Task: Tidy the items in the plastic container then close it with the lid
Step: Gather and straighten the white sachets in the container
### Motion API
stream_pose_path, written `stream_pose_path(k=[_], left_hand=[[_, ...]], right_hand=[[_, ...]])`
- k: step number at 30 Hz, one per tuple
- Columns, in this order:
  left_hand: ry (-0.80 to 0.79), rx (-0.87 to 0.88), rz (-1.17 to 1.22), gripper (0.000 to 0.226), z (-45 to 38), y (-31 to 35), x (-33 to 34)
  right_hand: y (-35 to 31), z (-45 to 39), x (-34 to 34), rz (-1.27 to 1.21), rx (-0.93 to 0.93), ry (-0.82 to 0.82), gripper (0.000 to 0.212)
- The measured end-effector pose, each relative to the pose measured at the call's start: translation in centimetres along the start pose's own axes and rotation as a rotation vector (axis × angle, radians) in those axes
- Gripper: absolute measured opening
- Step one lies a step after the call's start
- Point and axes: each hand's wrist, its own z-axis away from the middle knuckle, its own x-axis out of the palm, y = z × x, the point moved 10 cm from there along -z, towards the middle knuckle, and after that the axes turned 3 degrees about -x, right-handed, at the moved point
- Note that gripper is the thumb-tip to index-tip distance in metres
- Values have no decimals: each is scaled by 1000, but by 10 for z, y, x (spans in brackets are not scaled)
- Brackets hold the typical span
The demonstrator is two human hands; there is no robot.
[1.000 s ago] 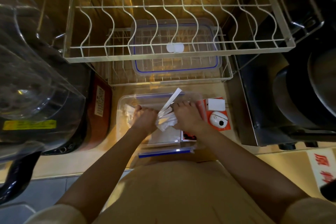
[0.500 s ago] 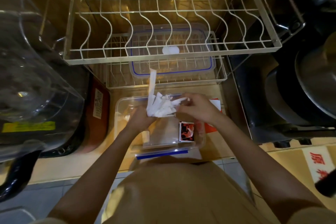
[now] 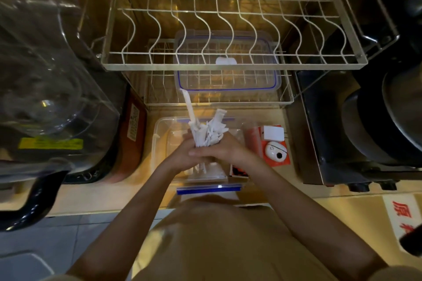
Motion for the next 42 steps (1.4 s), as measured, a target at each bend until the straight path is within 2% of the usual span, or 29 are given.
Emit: stream_pose_path(k=[2,6,9,11,14,18,22,25,27,28,31,32,34,36,39,42], left_hand=[[1,-4,25,38,1,-2,2],[177,19,11,52,0,-10,-9],[294,8,-130,45,0,-13,-14],[372,-1,-245,36,0,-13,-19],[441,17,-289,28,7,-5,-23],[440,35,-301,27,9,-3,-21],[454,-28,-339,48,11,-11,-18],[444,-13,-208,66,13,-8,-16],[447,-45,-209,71,13,-12,-17],[442,-73,-229,64,12,-16,-17],[438,-128,-275,18,11,-23,-17],[434,-116,-280,13,10,-21,-16],[434,-64,-310,16,11,-15,-15],[446,3,-336,35,12,-11,-14],[488,13,-321,27,16,-11,-16],[494,23,-295,36,17,-11,-12]], right_hand=[[4,-2,1,-38,26,72,31],[8,-4,-3,-110,20,238,28],[8,2,-7,-217,10,443,21],[7,3,-3,-240,-10,475,23],[13,0,1,-208,-29,445,27],[19,1,0,-133,-64,428,37],[19,4,-1,-129,-75,438,33],[18,7,-3,-96,-101,435,31],[16,10,-3,-48,-129,427,33],[15,12,-3,-31,-142,414,34],[12,17,-1,-18,-161,351,43],[10,18,1,-8,-166,324,45],[6,19,4,18,-187,293,45],[2,21,4,29,-207,291,41],[-1,23,2,60,-225,334,36],[-2,24,-1,94,-240,389,38]])
